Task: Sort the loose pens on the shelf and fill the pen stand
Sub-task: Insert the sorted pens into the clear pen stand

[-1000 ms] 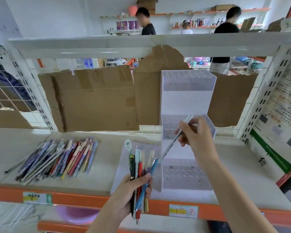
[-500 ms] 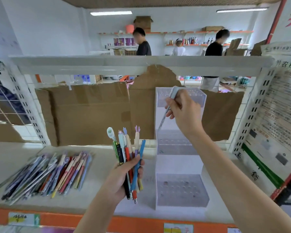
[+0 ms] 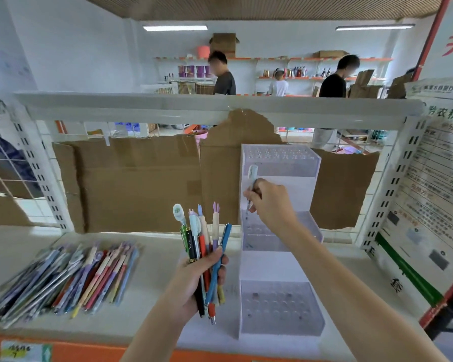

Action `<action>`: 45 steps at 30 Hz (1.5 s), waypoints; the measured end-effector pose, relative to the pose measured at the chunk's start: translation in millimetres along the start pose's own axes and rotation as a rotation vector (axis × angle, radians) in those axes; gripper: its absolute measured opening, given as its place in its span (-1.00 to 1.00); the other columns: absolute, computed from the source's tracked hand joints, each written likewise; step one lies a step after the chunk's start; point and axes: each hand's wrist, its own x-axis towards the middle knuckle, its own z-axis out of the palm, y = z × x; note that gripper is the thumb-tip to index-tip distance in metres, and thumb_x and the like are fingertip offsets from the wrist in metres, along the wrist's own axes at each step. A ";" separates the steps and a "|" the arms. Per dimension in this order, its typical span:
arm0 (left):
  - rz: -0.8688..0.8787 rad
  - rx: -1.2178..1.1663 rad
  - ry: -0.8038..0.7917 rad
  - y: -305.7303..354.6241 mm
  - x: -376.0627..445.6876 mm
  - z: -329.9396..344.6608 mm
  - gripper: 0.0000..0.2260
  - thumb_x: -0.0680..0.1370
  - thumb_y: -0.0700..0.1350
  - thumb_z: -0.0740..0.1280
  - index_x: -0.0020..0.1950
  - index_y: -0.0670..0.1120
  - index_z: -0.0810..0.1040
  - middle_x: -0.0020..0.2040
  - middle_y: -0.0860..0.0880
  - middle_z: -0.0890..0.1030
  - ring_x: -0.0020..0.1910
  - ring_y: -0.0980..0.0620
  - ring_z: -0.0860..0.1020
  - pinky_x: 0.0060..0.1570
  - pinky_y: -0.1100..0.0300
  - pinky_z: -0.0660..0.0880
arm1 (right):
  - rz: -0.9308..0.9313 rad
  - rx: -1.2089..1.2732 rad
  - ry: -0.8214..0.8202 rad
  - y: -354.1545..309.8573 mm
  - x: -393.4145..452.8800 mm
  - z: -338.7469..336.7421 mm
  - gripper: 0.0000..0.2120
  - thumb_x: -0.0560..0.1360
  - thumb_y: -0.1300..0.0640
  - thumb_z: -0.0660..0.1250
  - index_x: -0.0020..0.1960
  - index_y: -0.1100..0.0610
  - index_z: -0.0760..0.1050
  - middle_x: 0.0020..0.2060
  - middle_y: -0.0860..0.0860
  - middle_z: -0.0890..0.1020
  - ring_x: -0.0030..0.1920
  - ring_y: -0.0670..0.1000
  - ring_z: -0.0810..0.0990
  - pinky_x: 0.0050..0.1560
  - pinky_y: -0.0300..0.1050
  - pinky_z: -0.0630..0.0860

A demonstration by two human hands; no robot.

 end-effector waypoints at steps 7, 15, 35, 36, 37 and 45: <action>0.023 -0.024 0.009 0.2 3.0 4.9 -0.81 0.36 -0.19 0.38 -0.07 -0.24 0.53 -0.32 -0.10 0.54 -0.43 0.04 0.47 -0.44 0.24 0.47 | -0.015 -0.399 -0.013 -8.9 1.8 4.4 -0.72 0.62 0.04 0.16 0.12 0.23 0.48 -0.08 0.13 0.59 -0.15 0.12 0.56 -0.21 -0.17 0.34; 0.038 -0.003 0.011 5.5 0.2 1.7 -0.83 0.33 -0.16 0.42 -0.15 -0.22 0.57 -0.31 -0.12 0.53 -0.44 0.03 0.48 -0.47 0.20 0.46 | -0.017 -0.459 0.010 -4.2 -0.7 5.3 -0.65 0.58 -0.07 0.19 0.15 0.16 0.54 0.01 0.08 0.63 -0.08 0.08 0.59 -0.23 -0.24 0.32; 0.116 0.032 0.066 11.3 9.0 24.3 -0.72 0.31 -0.21 0.41 -0.02 -0.26 0.59 -0.30 -0.14 0.62 -0.43 0.02 0.55 -0.43 0.24 0.49 | 0.060 0.211 -0.341 -14.7 -39.7 -10.0 -0.63 0.42 -0.08 0.41 -0.27 0.24 0.51 -0.46 0.04 0.45 -0.43 -0.04 0.37 -0.33 -0.16 0.33; 0.117 0.032 0.065 10.9 8.8 24.0 -0.73 0.31 -0.21 0.41 -0.02 -0.26 0.59 -0.30 -0.14 0.62 -0.43 0.02 0.55 -0.43 0.25 0.49 | 0.066 0.208 -0.345 -13.9 -39.2 -10.2 -0.64 0.43 -0.08 0.40 -0.27 0.23 0.52 -0.44 0.05 0.49 -0.42 -0.04 0.40 -0.32 -0.16 0.35; 0.119 0.037 0.062 10.7 8.6 23.5 -0.73 0.31 -0.20 0.41 -0.02 -0.25 0.59 -0.30 -0.14 0.62 -0.43 0.02 0.55 -0.42 0.25 0.49 | 0.066 0.204 -0.346 -13.3 -38.5 -10.0 -0.64 0.44 -0.09 0.39 -0.26 0.22 0.54 -0.42 0.05 0.53 -0.41 -0.05 0.42 -0.32 -0.17 0.37; 0.062 0.103 -0.023 10.3 2.7 20.8 -0.74 0.34 -0.19 0.41 -0.01 -0.24 0.57 -0.28 -0.14 0.60 -0.42 0.02 0.49 -0.40 0.23 0.44 | 0.048 0.346 -0.358 -18.1 -29.4 -11.6 -0.79 0.50 0.04 0.36 -0.27 0.09 0.56 -0.51 -0.07 0.41 -0.53 -0.18 0.31 -0.48 -0.40 0.26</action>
